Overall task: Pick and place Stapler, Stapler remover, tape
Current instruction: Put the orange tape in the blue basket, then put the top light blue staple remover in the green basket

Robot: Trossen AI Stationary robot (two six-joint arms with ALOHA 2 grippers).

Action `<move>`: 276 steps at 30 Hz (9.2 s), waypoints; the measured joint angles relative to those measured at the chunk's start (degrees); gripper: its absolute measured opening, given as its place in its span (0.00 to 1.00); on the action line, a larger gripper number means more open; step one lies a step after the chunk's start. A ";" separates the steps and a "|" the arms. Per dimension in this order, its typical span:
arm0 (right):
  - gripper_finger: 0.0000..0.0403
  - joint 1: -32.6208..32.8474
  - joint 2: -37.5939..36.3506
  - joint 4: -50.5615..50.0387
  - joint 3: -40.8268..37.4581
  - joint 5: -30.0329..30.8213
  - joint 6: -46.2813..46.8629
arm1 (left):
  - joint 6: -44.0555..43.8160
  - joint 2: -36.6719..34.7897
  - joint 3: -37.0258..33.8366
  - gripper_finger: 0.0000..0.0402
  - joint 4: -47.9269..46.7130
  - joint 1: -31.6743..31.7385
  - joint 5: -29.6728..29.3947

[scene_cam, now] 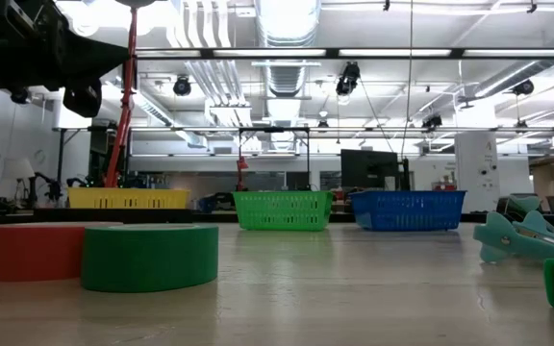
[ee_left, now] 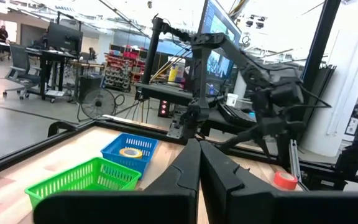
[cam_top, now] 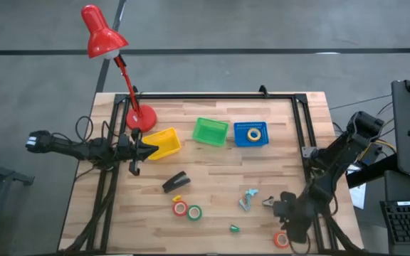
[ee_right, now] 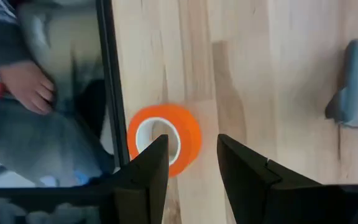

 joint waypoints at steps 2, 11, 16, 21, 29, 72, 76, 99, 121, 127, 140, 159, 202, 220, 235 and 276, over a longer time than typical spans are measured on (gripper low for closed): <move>0.33 0.74 2.57 -1.98 2.41 0.05 0.28 | 0.00 -0.02 -0.01 0.02 0.02 0.00 0.00; 0.33 2.48 12.06 -6.45 9.17 -2.31 2.88 | 0.00 0.00 0.00 0.02 -0.09 0.00 0.00; 0.33 2.62 16.08 -9.78 11.93 -4.89 3.63 | 0.00 0.00 0.00 0.02 -0.13 0.00 0.01; 0.34 2.85 18.56 -10.00 13.68 -5.01 2.63 | 0.00 0.00 0.00 0.02 -0.15 -0.01 0.01; 0.32 2.83 19.45 -11.30 13.19 -4.65 2.34 | 0.00 0.00 -0.02 0.02 -0.46 0.00 0.00; 0.10 -10.37 4.02 -25.02 12.94 11.95 -10.33 | -0.01 0.00 0.00 0.02 -1.55 -0.02 0.02; 0.10 -15.51 -0.29 -25.66 12.94 17.28 -13.87 | 0.00 -0.01 -0.01 0.02 -1.57 0.00 0.01; 0.10 -55.65 -9.31 -27.03 12.94 25.57 -37.95 | 0.00 -0.02 0.00 0.02 -1.60 -0.02 0.02; 0.11 -74.33 2.18 -25.92 12.66 18.14 -49.70 | -0.01 -0.01 0.00 0.02 -1.62 -0.01 0.02; 0.10 -74.62 5.41 -25.43 12.66 18.07 -51.72 | 0.00 0.00 0.00 0.02 -1.62 0.00 0.02; 0.12 -75.88 10.46 -23.86 12.66 18.27 -53.46 | 0.00 -0.02 -0.02 0.02 -1.60 0.00 0.02; 0.32 -75.22 9.47 -25.52 12.66 20.87 -53.17 | 0.00 -0.02 -0.01 0.02 -1.60 0.00 0.02; 0.21 -16.19 7.12 -5.65 8.31 28.26 -31.94 | 0.00 -0.01 0.00 0.02 -2.03 -0.01 0.02; 0.25 -11.35 14.73 -8.82 8.29 28.22 -22.12 | 0.00 -0.02 0.00 0.02 -2.49 -0.02 0.02; 0.21 -11.36 14.99 -9.78 7.89 28.82 -21.13 | 0.00 -0.01 0.00 0.02 -2.51 -0.02 0.00; 0.12 -11.52 15.01 -1.89 4.24 31.93 -18.64 | 0.00 -0.02 0.00 0.02 -2.50 0.00 0.02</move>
